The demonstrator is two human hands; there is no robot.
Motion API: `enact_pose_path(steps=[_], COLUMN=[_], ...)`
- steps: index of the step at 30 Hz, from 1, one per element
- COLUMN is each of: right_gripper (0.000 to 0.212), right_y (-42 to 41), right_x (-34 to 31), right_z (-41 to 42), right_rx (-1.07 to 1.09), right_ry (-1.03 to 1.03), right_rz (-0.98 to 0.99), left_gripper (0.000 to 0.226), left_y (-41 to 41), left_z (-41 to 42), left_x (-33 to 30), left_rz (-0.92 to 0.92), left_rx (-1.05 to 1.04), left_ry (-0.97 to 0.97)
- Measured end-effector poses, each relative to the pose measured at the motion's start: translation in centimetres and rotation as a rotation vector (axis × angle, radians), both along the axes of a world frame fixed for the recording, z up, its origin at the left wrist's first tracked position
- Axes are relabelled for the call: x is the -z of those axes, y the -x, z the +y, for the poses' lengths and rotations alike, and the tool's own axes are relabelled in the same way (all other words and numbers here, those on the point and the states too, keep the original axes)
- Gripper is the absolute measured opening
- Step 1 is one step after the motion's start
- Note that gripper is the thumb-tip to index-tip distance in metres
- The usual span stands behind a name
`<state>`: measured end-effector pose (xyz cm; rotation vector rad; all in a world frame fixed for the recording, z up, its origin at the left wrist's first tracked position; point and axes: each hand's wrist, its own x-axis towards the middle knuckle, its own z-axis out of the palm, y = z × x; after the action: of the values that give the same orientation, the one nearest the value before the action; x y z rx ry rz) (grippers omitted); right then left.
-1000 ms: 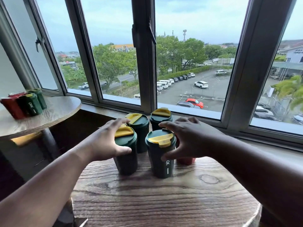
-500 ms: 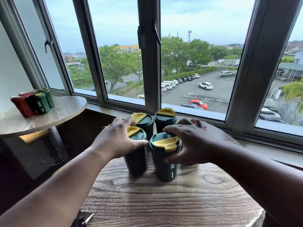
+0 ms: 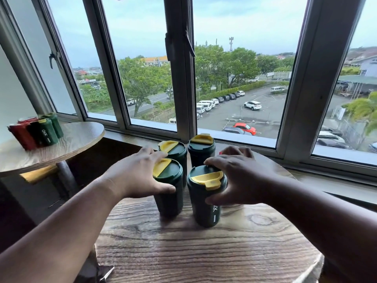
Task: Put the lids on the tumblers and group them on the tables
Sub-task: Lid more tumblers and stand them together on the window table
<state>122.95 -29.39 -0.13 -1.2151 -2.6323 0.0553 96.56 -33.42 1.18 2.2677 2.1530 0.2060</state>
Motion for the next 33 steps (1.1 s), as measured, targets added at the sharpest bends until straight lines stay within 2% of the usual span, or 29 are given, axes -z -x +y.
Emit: enact_pose_path(steps=[3,5,9,14,17,20,23,28,33], right_gripper=[0.098,0.097,0.098,0.093,0.092,0.093,0.096,0.093,0.091], right_y=[-0.1,0.0,0.2,0.3,0.3,0.5,0.8,0.8,0.4], right_x=[-0.1,-0.2,-0.4,-0.7,-0.8,-0.9,-1.0,-1.0,-0.5], right_z=[-0.1,-0.1,0.1,0.1,0.1,0.0,-0.3,-0.3,0.1], right_rx=[0.000,-0.004,-0.001,0.005,0.000,0.004,0.018,0.008,-0.004], right_ry=[0.018,0.020,0.060,0.083,0.066,0.093,0.095,0.079,0.080], right_rz=[-0.007,-0.008,-0.039,-0.075,-0.087,-0.093,-0.087,-0.013,0.000], left_gripper=[0.094,0.091,0.089,0.097,0.099,0.097,0.098,0.099,0.100], left_y=[1.2,1.6,1.5,0.3,0.2,0.5,0.2,-1.3,-1.8], left_z=[0.1,0.2,0.5,0.2,0.1,0.3,0.2,0.0,0.1], left_x=[0.0,0.4,1.4,2.7,3.1,3.3,3.8,4.3,4.0], left_rz=[-0.176,-0.225,-0.319,-0.185,-0.150,-0.259,-0.364,-0.384,-0.382], left_rx=[0.109,0.148,0.110,0.048,0.093,0.133,0.078,0.030,0.036], left_ry=[0.047,0.055,-0.049,-0.207,-0.182,-0.118,-0.213,-0.333,-0.310])
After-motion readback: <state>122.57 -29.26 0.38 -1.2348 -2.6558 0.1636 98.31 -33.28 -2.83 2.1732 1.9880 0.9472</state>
